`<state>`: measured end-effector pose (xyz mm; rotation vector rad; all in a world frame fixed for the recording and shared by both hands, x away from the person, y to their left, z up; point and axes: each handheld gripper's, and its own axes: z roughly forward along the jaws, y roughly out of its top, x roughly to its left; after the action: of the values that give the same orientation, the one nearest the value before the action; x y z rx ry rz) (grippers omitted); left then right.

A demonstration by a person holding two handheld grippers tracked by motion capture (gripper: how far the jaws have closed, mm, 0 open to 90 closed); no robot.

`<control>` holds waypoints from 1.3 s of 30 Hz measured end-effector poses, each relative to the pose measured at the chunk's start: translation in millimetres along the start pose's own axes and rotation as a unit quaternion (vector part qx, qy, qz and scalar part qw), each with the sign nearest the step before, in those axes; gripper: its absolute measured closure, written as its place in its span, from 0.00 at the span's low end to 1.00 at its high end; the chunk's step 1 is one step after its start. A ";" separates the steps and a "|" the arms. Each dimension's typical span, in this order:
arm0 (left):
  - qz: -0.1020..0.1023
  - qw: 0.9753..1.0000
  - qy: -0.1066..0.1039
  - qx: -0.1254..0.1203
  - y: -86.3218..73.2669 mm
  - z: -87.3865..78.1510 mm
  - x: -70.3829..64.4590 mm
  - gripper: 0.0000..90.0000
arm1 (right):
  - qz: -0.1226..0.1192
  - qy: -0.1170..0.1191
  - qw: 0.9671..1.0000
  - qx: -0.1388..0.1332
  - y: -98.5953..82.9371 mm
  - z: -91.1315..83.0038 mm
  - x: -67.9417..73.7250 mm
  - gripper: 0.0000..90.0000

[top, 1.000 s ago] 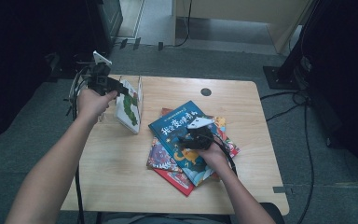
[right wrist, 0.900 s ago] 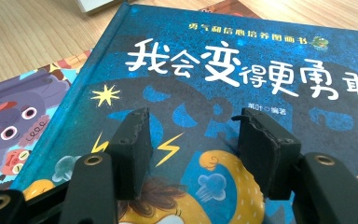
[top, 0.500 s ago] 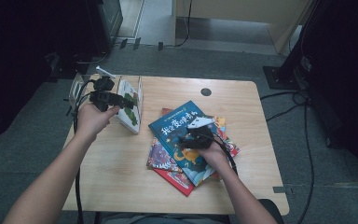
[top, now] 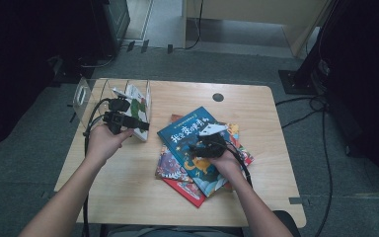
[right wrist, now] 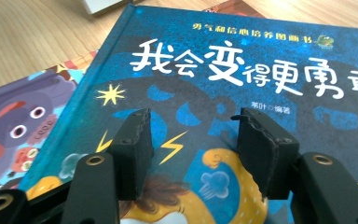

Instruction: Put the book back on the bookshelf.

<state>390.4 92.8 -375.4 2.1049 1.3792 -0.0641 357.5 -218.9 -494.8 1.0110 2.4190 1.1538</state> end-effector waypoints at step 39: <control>0.047 0.998 -0.043 0.029 -37.5 85.8 -17.4 0.50 | 0.055 -0.042 0.997 -0.045 -44.6 -68.1 -16.8 0.59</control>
<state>375.0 44.5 -456.1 2.1859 1.2407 -0.1564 313.7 -289.0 -485.8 1.1535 2.2509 1.2187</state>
